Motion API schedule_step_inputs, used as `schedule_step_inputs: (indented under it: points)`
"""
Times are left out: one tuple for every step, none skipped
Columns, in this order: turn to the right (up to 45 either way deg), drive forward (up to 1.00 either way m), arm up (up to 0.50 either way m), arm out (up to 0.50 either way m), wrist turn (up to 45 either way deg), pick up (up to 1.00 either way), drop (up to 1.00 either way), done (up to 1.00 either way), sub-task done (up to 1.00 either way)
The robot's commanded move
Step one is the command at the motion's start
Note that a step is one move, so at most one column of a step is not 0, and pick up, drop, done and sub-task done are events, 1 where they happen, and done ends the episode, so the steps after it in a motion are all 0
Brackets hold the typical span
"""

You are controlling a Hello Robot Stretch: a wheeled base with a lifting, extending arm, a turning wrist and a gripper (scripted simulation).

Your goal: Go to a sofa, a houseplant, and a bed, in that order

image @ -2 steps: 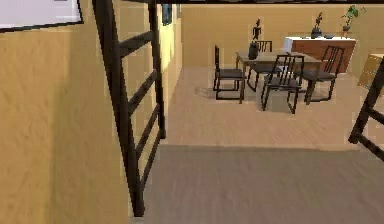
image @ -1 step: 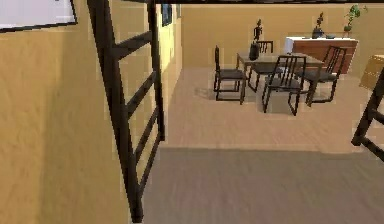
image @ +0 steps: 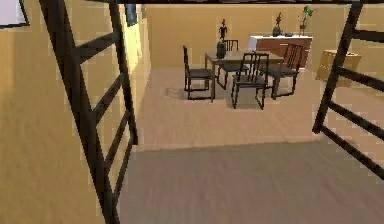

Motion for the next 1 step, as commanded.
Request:
schedule_step_inputs:
  points:
    - [0.0,0.7,0.0,0.0,0.0,0.0,0.0,0.0,0.0]
